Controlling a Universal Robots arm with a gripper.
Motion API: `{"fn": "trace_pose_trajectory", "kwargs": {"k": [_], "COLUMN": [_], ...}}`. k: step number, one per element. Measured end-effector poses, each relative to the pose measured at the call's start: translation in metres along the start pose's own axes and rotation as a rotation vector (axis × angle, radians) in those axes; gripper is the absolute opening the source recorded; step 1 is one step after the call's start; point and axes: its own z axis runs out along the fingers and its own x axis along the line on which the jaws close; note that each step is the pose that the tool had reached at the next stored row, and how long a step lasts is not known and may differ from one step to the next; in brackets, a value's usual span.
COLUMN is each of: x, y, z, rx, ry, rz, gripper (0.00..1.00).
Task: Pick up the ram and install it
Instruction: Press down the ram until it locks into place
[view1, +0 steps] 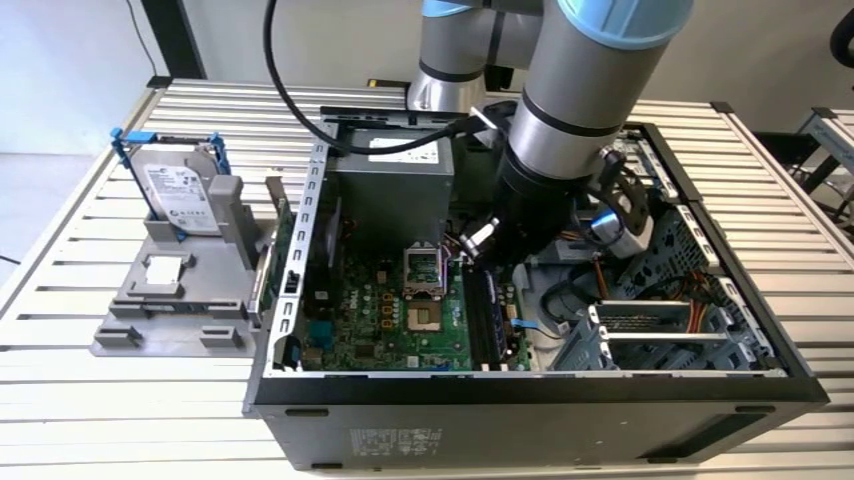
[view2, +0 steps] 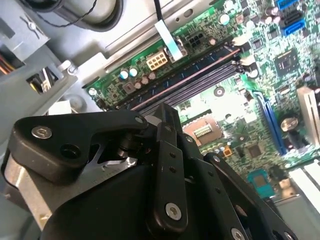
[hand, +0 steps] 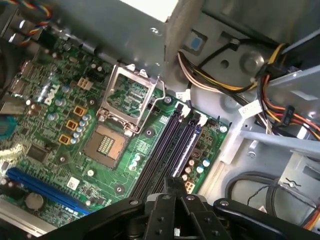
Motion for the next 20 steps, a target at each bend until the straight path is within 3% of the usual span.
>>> {"fn": "trace_pose_trajectory", "kwargs": {"k": [20], "x": [0.0000], "y": [0.0000], "z": [0.0001], "rx": [0.0027], "ry": [0.0138], "rz": [-0.315], "gripper": [0.00]}}
